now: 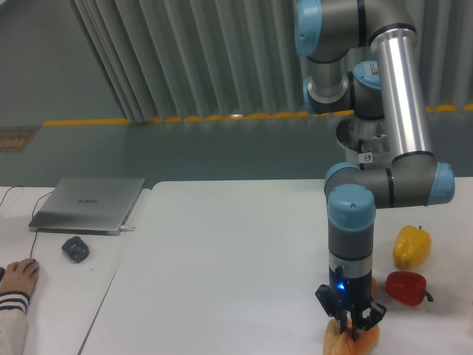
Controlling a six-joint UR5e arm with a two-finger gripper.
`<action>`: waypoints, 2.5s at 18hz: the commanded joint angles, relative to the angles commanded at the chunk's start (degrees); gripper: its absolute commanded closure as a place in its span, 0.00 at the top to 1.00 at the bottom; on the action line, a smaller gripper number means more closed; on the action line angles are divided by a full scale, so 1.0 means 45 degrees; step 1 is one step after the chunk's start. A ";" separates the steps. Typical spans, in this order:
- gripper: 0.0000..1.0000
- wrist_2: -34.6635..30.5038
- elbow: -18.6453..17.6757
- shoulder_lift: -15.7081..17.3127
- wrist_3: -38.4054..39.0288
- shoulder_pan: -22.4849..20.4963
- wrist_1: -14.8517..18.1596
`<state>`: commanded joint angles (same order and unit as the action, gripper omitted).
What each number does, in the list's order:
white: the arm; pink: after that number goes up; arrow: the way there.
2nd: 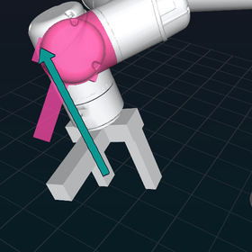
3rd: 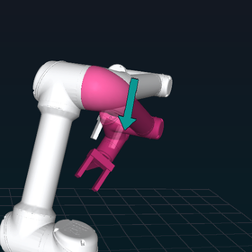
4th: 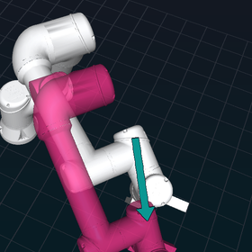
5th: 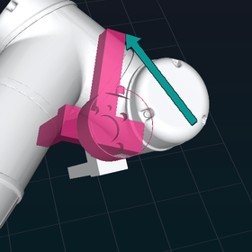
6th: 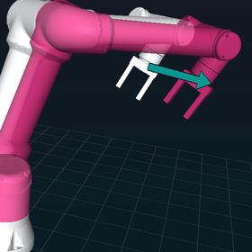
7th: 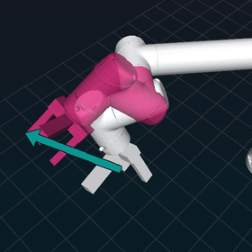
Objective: Place the triangular bread in the basket
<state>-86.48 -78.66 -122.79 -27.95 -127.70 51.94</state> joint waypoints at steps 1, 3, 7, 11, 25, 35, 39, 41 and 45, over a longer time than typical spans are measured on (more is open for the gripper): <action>0.06 0.0000 -0.0020 0.0214 -0.0059 -0.0058 0.0156; 0.07 -0.0020 -0.0058 0.0644 -0.0253 -0.0273 0.0429; 0.09 -0.0311 -0.0078 0.1581 -0.3974 -0.0857 0.1812; 0.09 -0.1210 -0.0117 0.2363 -0.7259 -0.1659 0.4040; 0.16 -0.1817 -0.0468 0.2971 -1.4376 -0.4667 0.4806; 0.25 -0.1738 -0.0489 0.2113 -1.4200 -0.6094 0.2426; 0.45 -0.1778 -0.0488 0.1760 -1.4219 -0.6250 0.1916; 0.76 -0.1778 -0.0469 0.1701 -1.4278 -0.6367 0.1857; 1.00 -0.1778 -0.0469 0.1720 -1.4200 -0.6309 0.1837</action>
<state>-94.48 -80.77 -115.05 -91.84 -156.09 60.21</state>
